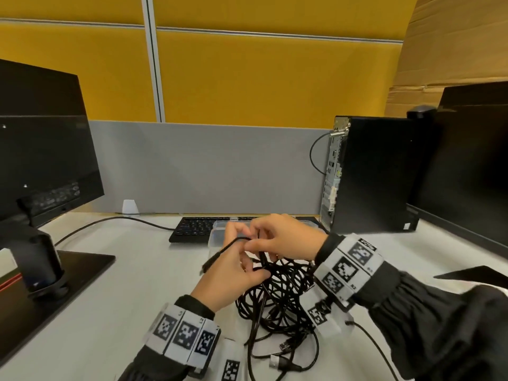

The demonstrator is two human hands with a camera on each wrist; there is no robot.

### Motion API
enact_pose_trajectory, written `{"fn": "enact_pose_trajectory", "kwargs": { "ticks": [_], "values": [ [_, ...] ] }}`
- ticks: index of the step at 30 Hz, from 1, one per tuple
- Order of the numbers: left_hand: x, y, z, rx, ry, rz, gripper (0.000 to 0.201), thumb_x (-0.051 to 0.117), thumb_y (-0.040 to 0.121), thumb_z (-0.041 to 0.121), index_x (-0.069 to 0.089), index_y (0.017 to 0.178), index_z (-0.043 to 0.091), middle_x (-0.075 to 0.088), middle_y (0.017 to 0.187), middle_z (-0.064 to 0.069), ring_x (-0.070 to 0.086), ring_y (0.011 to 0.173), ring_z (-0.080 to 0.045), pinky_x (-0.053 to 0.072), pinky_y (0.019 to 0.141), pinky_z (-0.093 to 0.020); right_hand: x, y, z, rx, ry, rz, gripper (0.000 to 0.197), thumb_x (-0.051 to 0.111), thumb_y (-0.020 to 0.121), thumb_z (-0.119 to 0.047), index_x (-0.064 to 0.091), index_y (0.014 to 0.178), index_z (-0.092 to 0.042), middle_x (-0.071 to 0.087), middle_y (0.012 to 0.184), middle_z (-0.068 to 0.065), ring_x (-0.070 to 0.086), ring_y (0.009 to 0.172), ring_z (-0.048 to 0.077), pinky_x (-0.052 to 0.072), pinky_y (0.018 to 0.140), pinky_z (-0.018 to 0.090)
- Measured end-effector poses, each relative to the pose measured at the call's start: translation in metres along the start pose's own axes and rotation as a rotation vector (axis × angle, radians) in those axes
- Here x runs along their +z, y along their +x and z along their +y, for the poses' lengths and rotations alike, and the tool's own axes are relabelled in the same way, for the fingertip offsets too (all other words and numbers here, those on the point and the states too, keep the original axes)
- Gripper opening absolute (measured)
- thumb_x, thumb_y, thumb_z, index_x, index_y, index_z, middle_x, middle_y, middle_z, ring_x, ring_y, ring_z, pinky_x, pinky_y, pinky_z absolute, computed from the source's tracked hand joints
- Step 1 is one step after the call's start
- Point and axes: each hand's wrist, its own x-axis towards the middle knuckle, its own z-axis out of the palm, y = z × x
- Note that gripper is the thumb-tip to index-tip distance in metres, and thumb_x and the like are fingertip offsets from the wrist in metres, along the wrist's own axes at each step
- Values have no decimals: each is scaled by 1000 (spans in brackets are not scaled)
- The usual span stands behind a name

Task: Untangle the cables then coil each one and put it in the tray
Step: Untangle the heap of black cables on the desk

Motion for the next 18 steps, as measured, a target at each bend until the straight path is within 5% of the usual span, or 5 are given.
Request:
{"fn": "enact_pose_trajectory", "kwargs": {
  "ticks": [2, 5, 9, 12, 18],
  "values": [
    [-2, 0, -2, -34, -137, 13, 59, 77, 71, 8, 38, 108, 34, 50, 107, 11, 52, 69, -3, 43, 72, -18, -2, -2, 7, 15, 93, 29, 18, 56, 93, -27, 52, 77, -20, 59, 64, 0, 62, 58, 12, 52, 60, 27],
    [-10, 0, -5, -224, -136, 32, 74, 79, 66, 39, 25, 116, 40, 49, 116, 9, 51, 103, -4, 41, 77, -18, -11, -13, 17, 29, 273, 102, 18, 51, 96, -20, 52, 79, -15, 58, 69, 4, 63, 65, 11, 59, 68, 33],
    [-14, -3, -12, -392, -23, -292, 91, 73, 57, 61, 22, 127, 36, 51, 119, 8, 55, 109, -6, 44, 84, -19, -17, -27, 27, 16, 546, 177, 13, 48, 97, -15, 52, 92, -3, 54, 71, 8, 65, 69, 13, 59, 72, 42],
    [-12, -4, -11, -357, -84, -390, 85, 85, 61, 41, 34, 128, 29, 62, 113, 10, 61, 102, 2, 48, 91, -19, -19, -34, 24, -19, 714, 237, 11, 47, 96, -13, 50, 90, -5, 50, 72, 13, 66, 68, 18, 60, 67, 39],
    [-8, -4, -1, -306, -298, -148, 43, 69, 80, 7, 52, 111, 31, 68, 98, -2, 70, 85, -17, 57, 74, -35, -25, -37, 21, -51, 903, 428, 12, 49, 95, -13, 51, 87, -5, 55, 65, 9, 68, 69, 27, 59, 57, 36]
  ]
}}
